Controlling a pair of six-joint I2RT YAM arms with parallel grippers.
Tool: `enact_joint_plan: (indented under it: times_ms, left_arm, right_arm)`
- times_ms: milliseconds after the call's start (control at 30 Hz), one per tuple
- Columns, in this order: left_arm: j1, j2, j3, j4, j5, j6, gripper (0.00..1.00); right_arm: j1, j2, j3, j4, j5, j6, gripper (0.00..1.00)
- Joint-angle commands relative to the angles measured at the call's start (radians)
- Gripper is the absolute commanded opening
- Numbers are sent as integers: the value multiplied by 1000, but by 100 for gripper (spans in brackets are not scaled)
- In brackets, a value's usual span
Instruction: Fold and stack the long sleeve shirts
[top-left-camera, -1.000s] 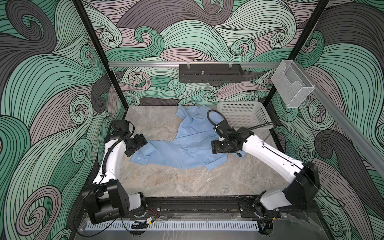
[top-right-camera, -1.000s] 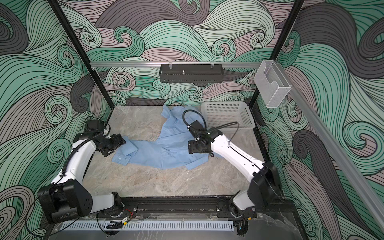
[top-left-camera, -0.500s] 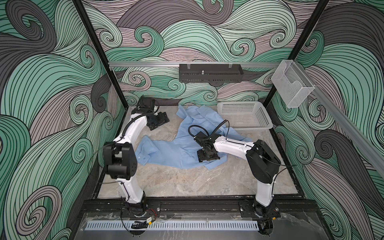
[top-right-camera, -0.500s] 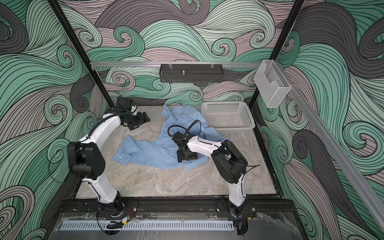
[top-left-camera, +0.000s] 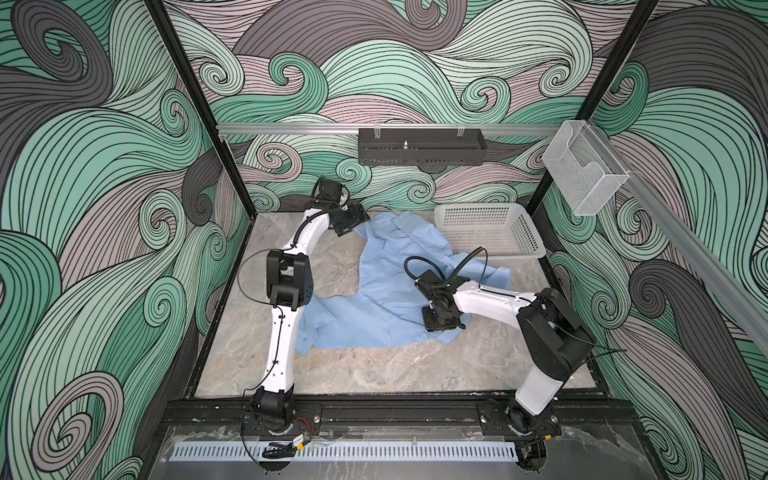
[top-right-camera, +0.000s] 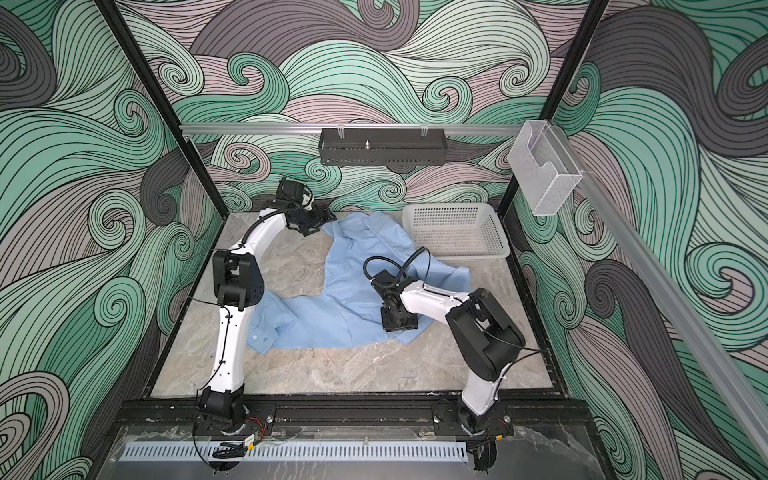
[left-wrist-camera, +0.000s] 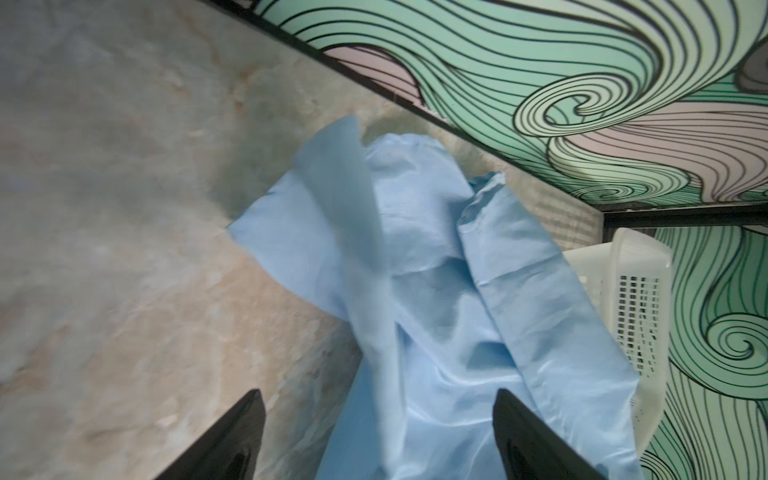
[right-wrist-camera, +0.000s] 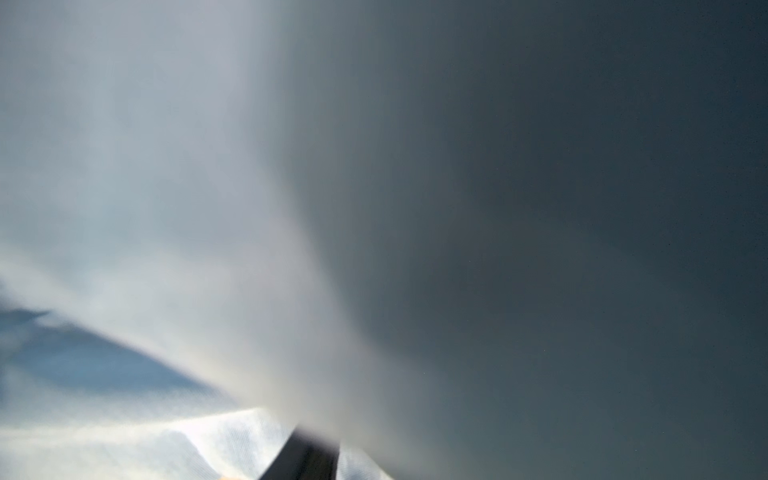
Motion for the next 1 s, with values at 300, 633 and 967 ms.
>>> enact_joint_plan:
  times_ms: [300, 633, 967]
  left_arm:
    - [-20, 32, -92, 32, -74, -28, 64]
    - [57, -59, -131, -114, -124, 14, 0]
    - [260, -762, -1129, 96, -281, -81, 0]
  right_arm:
    - [-60, -48, -68, -122, 24, -49, 43]
    - [-131, -72, -41, -143, 48, -95, 42]
    - [-133, 65, 177, -194, 50, -286, 32]
